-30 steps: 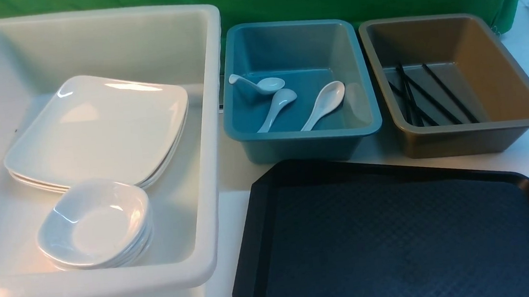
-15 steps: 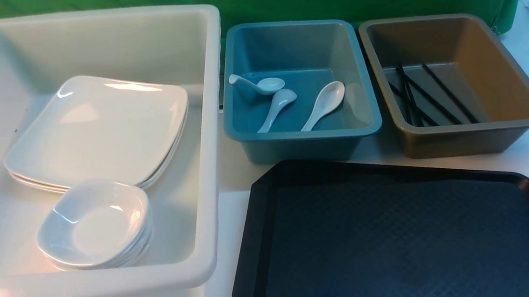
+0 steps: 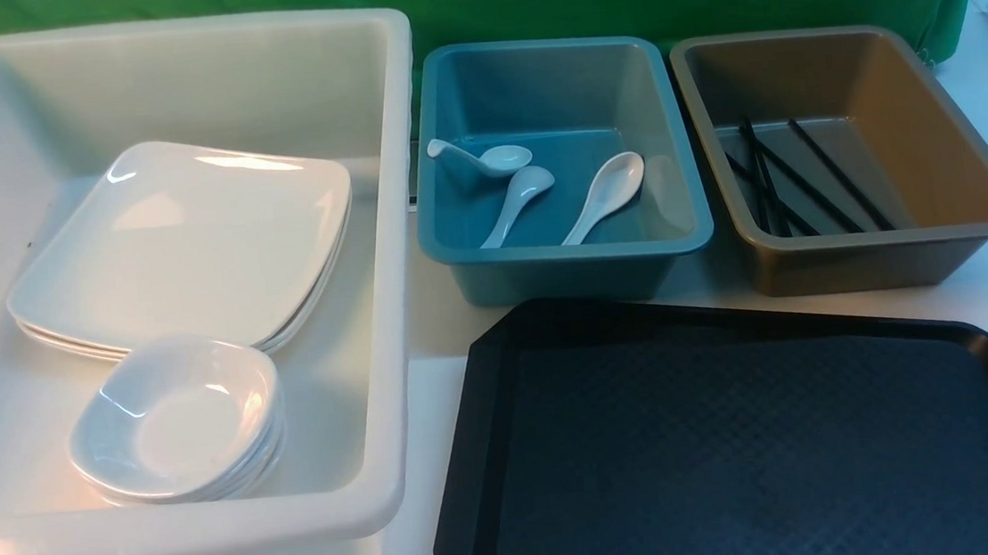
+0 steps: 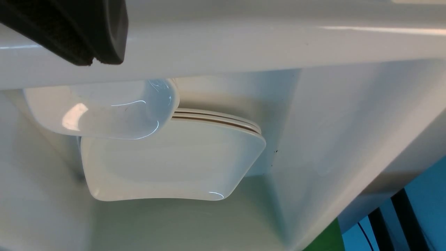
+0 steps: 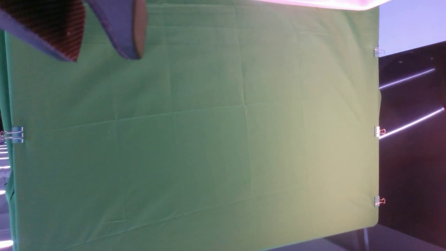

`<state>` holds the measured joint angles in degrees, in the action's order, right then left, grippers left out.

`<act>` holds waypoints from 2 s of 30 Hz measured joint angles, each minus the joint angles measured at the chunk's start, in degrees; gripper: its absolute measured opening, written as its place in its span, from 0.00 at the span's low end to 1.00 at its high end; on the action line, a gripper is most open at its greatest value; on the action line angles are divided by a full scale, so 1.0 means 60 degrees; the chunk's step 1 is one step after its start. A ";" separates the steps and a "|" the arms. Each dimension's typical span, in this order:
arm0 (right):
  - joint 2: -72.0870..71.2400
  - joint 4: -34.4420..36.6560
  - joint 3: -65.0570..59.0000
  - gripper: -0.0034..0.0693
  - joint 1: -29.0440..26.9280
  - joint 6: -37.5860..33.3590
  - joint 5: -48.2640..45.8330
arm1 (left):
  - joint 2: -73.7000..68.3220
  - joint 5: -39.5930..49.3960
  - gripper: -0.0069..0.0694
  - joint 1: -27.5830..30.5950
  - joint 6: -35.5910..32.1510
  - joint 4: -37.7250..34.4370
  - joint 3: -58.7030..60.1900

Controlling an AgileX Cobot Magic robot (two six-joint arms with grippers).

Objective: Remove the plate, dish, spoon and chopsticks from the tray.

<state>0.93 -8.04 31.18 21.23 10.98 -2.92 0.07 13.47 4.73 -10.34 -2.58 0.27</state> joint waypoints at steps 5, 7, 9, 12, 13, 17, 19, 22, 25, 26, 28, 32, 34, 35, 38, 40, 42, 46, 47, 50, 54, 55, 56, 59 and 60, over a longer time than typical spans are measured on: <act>0.0000 0.0024 -0.0036 0.37 0.0000 -0.0447 0.0000 | 0.0000 0.0000 0.11 0.0000 0.0000 0.0000 0.0000; 0.0010 0.0069 -0.0297 0.37 0.0000 -0.0539 0.0009 | 0.0000 0.0002 0.11 0.0000 0.0000 0.0000 0.0000; 0.0039 0.0316 -0.0819 0.37 0.0000 -0.0703 -0.0004 | 0.0000 0.0010 0.11 0.0000 0.0000 0.0000 0.0000; 0.0076 0.0943 -0.1350 0.37 0.0000 -0.1203 -0.0018 | 0.0000 0.0030 0.11 0.0000 0.0000 0.0000 0.0000; 0.0081 0.1232 -0.1615 0.37 0.0000 -0.1443 -0.0041 | 0.0000 0.0030 0.11 0.0000 0.0000 0.0000 0.0000; 0.0111 0.1592 -0.2248 0.37 0.0000 -0.1723 0.0000 | 0.0000 0.0030 0.11 0.0000 0.0000 0.0000 0.0000; 0.0116 0.1626 -0.2405 0.37 0.0000 -0.1766 -0.0027 | 0.0000 0.0030 0.11 0.0000 0.0000 0.0000 0.0000; 0.0077 0.1633 -0.2731 0.37 -0.0118 -0.2086 -0.0067 | 0.0000 0.0030 0.11 0.0000 0.0000 0.0000 0.0000; 0.0017 0.1644 -0.3294 0.37 -0.1033 -0.2464 -0.0078 | 0.0000 0.0030 0.11 0.0000 0.0000 0.0000 0.0000; 0.0017 0.1644 -0.3500 0.37 -0.1382 -0.2528 -0.0093 | 0.0000 0.0030 0.11 0.0000 0.0000 0.0000 0.0000; 0.0017 0.1644 -0.3783 0.37 -0.1905 -0.2548 -0.0093 | 0.0000 0.0030 0.11 0.0000 0.0000 0.0000 0.0000; -0.0116 0.1644 -0.4967 0.37 -0.3043 -0.2678 -0.0233 | 0.0000 0.0030 0.11 0.0000 0.0000 0.0000 0.0000; -0.0137 0.1634 -0.5217 0.37 -0.3273 -0.2764 -0.0820 | 0.0000 0.0041 0.11 0.0000 -0.0009 0.0000 0.0000; -0.0137 0.1634 -0.5255 0.37 -0.3300 -0.2812 -0.1216 | 0.0000 0.0041 0.11 0.0000 -0.0009 0.0000 0.0000; -0.0137 0.1617 -0.5268 0.37 -0.3322 -0.2988 -0.1857 | 0.0000 0.0040 0.11 0.0000 0.0000 0.0000 0.0000; -0.0137 0.1617 -0.5268 0.37 -0.3322 -0.2988 -0.1916 | 0.0000 0.0040 0.11 0.0000 0.0000 0.0000 0.0000; -0.0137 0.1617 -0.5268 0.37 -0.3322 -0.2988 -0.1939 | 0.0000 0.0040 0.11 0.0000 0.0000 0.0000 0.0000; -0.0137 0.1617 -0.5268 0.37 -0.3322 -0.2988 -0.1939 | 0.0000 0.0040 0.11 0.0000 0.0000 0.0000 0.0000; -0.0137 0.1617 -0.5268 0.37 -0.3322 -0.2988 -0.1939 | 0.0000 0.0040 0.11 0.0000 0.0000 0.0000 0.0000; -0.0137 0.1617 -0.5268 0.37 -0.3322 -0.2988 -0.1946 | 0.0000 0.0040 0.11 0.0000 0.0000 0.0000 0.0000; -0.0137 0.1617 -0.5268 0.37 -0.3322 -0.2988 -0.1946 | 0.0000 0.0040 0.11 0.0000 0.0000 0.0000 0.0000; -0.0137 0.1617 -0.5268 0.37 -0.3322 -0.2988 -0.1946 | 0.0000 0.0040 0.11 0.0000 0.0000 0.0000 0.0000; -0.0137 0.1617 -0.5268 0.38 -0.3322 -0.2988 -0.1946 | 0.0000 0.0040 0.11 0.0000 0.0000 0.0000 0.0000; -0.0137 0.1617 -0.5268 0.38 -0.3322 -0.2988 -0.1946 | 0.0000 0.0040 0.11 0.0000 0.0000 0.0000 0.0000; -0.0137 0.1617 -0.5268 0.38 -0.3322 -0.2988 -0.1946 | 0.0000 0.0040 0.11 0.0000 0.0000 0.0000 0.0000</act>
<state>0.11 1.66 -0.42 1.30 -6.95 -14.60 0.07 13.71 4.73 -10.34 -2.58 0.27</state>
